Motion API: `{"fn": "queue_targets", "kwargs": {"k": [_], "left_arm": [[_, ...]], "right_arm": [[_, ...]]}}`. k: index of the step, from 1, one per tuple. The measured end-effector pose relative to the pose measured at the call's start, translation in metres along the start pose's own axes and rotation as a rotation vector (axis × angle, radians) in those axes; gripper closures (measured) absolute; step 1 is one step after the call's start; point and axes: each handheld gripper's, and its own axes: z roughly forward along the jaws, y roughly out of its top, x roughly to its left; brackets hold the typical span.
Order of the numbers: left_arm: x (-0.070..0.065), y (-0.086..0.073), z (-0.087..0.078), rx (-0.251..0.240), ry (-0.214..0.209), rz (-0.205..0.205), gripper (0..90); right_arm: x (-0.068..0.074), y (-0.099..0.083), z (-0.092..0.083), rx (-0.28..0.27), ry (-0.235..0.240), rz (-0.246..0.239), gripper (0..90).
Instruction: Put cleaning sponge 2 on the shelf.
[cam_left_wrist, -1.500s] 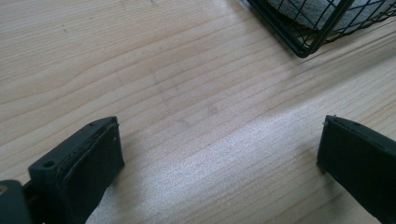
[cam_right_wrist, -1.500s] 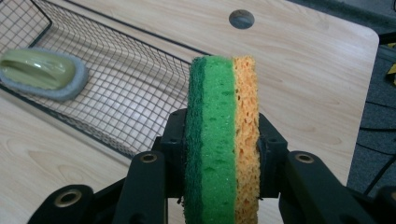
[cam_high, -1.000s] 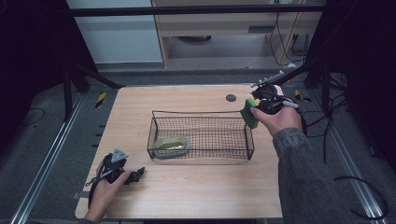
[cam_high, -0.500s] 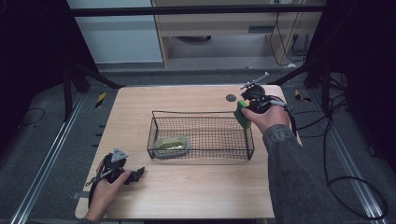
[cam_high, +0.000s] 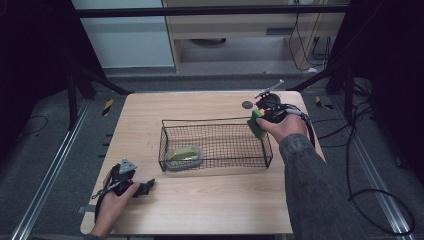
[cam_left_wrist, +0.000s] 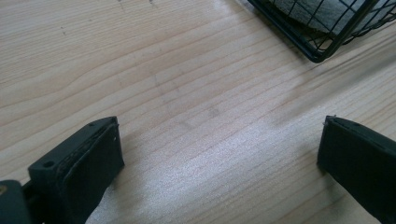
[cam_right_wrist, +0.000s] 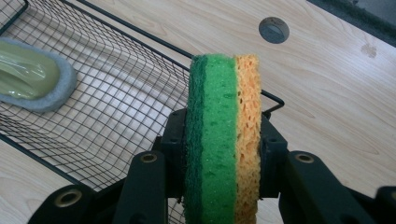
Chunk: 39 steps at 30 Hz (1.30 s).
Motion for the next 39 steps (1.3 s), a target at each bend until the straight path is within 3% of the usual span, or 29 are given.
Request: {"fn": "queue_targets", "kwargs": {"k": [26,39], "left_arm": [[0.000,0.000,0.000,0.001,0.000,0.003,0.0],[0.001,0.000,0.000,0.003,-0.001,0.006,0.0]], "right_arm": [[-0.005,-0.022,0.035,0.087,-0.015,0.003,63.9],[0.001,-0.024,0.050,0.115,-0.015,-0.010,64.0]]}}
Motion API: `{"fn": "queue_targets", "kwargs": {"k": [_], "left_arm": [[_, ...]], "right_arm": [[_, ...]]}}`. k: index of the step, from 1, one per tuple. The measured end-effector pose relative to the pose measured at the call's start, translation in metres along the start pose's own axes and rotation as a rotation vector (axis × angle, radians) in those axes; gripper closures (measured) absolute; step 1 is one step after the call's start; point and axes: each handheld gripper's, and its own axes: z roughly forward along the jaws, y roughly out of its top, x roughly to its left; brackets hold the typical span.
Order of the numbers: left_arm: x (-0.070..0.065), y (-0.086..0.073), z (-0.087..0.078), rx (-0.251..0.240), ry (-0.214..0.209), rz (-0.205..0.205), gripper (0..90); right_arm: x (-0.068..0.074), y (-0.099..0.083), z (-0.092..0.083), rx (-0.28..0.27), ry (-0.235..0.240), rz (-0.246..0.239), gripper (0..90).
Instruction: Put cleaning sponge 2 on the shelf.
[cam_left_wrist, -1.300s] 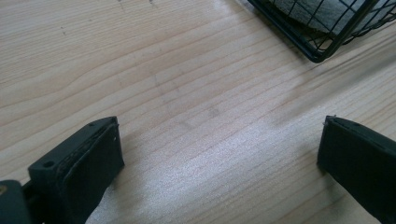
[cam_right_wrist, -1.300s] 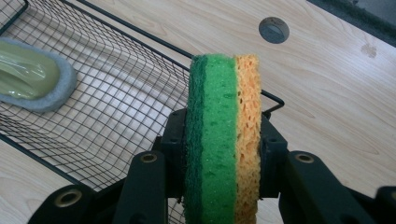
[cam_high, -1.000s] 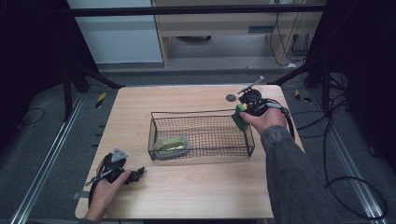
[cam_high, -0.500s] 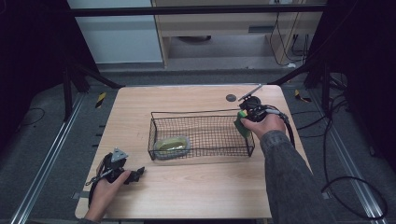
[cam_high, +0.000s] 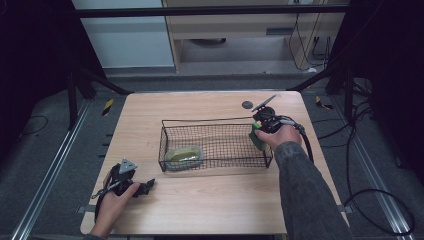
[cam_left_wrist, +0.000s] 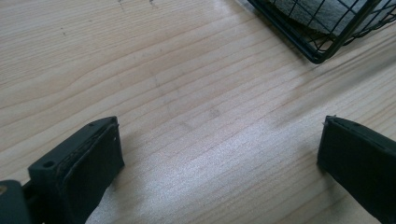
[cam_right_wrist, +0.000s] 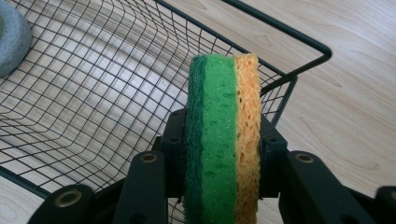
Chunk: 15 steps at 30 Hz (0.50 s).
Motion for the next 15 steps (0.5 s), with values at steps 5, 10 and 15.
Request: {"fn": "queue_targets", "kwargs": {"k": [5,10,15], "left_arm": [[0.000,0.000,0.000,0.000,0.000,0.000,0.0],[0.000,0.000,0.000,0.000,-0.001,0.001,0.0],[0.000,0.000,0.000,0.000,-0.002,0.001,0.0]], "right_arm": [[0.002,0.000,0.007,0.012,-0.001,0.000,63.9],[0.002,-0.001,0.013,0.026,-0.004,0.005,63.8],[0.002,-0.003,0.017,0.033,-0.008,0.004,63.8]]}}
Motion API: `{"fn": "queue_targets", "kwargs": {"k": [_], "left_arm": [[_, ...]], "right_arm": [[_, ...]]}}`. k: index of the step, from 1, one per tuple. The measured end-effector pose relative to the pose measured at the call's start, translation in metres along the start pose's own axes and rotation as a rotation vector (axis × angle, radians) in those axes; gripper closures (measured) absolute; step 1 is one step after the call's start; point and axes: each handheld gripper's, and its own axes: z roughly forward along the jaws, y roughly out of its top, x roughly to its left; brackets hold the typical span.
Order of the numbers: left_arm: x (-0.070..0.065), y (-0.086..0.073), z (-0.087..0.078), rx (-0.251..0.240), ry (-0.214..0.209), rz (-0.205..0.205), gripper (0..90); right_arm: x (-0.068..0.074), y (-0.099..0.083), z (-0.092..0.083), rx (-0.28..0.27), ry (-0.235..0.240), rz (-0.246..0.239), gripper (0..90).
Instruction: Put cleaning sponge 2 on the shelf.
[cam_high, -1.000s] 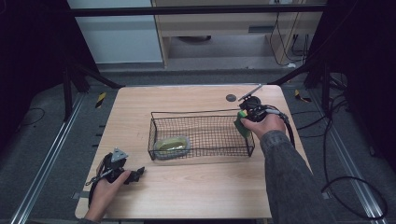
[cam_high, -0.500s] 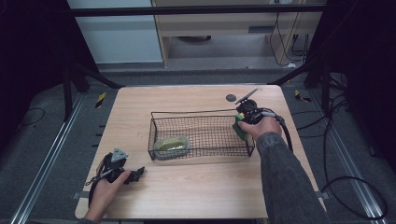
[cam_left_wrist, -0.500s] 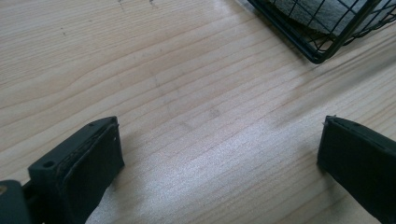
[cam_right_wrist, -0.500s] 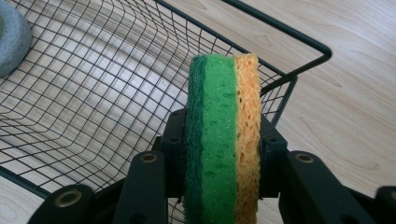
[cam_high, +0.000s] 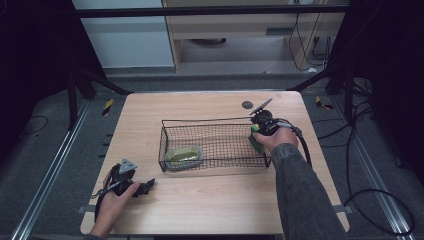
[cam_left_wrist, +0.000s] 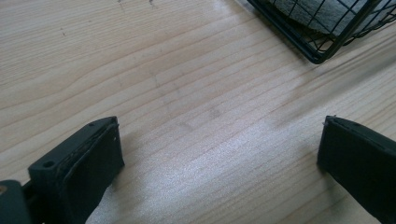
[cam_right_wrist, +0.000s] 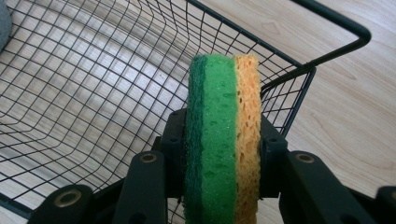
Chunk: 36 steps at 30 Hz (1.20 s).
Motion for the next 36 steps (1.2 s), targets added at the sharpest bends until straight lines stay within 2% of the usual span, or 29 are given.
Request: {"fn": "queue_targets", "kwargs": {"k": [16,29,36], "left_arm": [[0.000,0.000,0.000,0.000,-0.001,0.000,0.0],[0.000,0.000,0.000,0.000,0.000,0.000,0.0],[0.000,0.000,0.000,0.000,-0.001,0.001,0.0]], "right_arm": [[0.007,0.003,0.010,0.015,-0.006,-0.003,61.9],[0.012,0.006,0.007,0.011,0.008,-0.002,52.8],[0.016,0.005,0.004,0.003,0.034,0.010,44.8]]}}
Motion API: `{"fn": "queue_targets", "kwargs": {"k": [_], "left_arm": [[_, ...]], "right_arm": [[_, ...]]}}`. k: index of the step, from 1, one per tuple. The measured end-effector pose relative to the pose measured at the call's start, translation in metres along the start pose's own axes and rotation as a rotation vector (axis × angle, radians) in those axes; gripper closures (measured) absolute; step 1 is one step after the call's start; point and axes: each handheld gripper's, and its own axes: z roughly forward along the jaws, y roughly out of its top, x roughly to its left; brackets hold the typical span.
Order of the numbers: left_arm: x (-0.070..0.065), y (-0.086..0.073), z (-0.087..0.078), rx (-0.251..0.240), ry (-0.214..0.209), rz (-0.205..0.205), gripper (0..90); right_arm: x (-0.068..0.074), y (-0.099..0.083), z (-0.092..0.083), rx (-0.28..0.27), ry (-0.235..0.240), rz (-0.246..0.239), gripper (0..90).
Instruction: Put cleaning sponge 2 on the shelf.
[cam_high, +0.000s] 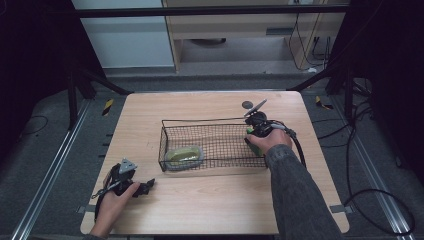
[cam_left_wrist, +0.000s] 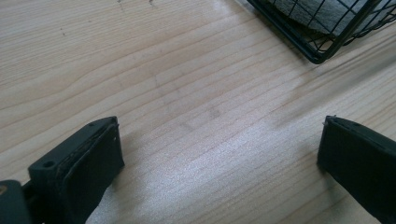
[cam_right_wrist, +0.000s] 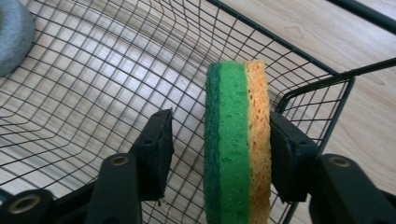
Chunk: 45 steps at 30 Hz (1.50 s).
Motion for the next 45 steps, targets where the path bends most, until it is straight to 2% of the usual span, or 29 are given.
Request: {"fn": "queue_targets", "kwargs": {"k": [9,11,17,29,45], "left_arm": [[0.000,0.000,0.000,-0.001,0.000,-0.001,0.0],[0.000,0.000,0.000,-0.001,0.000,-0.001,0.0],[0.000,0.000,0.000,0.001,-0.001,0.000,0.0],[0.000,0.000,0.000,-0.003,0.000,-0.001,0.0],[0.000,0.000,0.000,-0.002,0.000,-0.002,0.0]], "right_arm": [[0.011,-0.005,-0.001,-0.013,0.027,-0.014,38.0],[0.014,-0.006,-0.001,-0.007,0.040,-0.004,36.3],[0.019,-0.007,-0.001,-0.004,0.048,-0.022,36.0],[0.025,-0.009,-0.001,-0.001,0.066,-0.018,34.0],[0.025,-0.015,-0.011,-0.036,0.067,-0.010,29.1]]}}
